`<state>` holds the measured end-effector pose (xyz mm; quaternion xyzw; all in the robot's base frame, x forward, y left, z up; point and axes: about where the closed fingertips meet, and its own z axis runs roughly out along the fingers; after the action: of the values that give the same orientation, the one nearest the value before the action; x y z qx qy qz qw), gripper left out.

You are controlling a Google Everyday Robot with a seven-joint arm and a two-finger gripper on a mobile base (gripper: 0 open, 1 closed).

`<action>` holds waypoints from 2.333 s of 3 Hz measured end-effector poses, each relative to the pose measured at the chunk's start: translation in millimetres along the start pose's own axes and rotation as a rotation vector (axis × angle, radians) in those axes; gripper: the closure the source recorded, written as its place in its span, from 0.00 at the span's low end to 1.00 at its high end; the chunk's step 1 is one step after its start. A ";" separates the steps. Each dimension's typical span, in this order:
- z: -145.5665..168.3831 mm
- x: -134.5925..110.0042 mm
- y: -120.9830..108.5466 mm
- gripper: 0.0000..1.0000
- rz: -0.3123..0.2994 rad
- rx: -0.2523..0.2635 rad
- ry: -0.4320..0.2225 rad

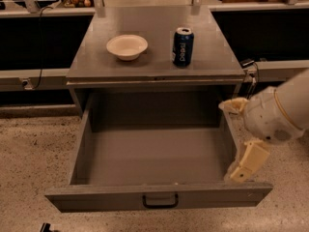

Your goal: Close top drawer

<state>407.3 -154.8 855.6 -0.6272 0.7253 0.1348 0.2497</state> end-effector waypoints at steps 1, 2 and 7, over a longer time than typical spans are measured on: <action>-1.8 0.5 -1.1 0.00 -0.003 0.064 -0.072; 15.3 14.1 0.1 0.00 0.020 0.069 -0.068; 92.3 50.9 75.1 1.00 -0.065 0.084 -0.102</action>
Offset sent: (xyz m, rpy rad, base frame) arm -0.0058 -0.0099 -0.0747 0.0653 -0.0038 -0.0885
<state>347.2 -137.4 742.4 -0.6315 0.6960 0.1278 0.3169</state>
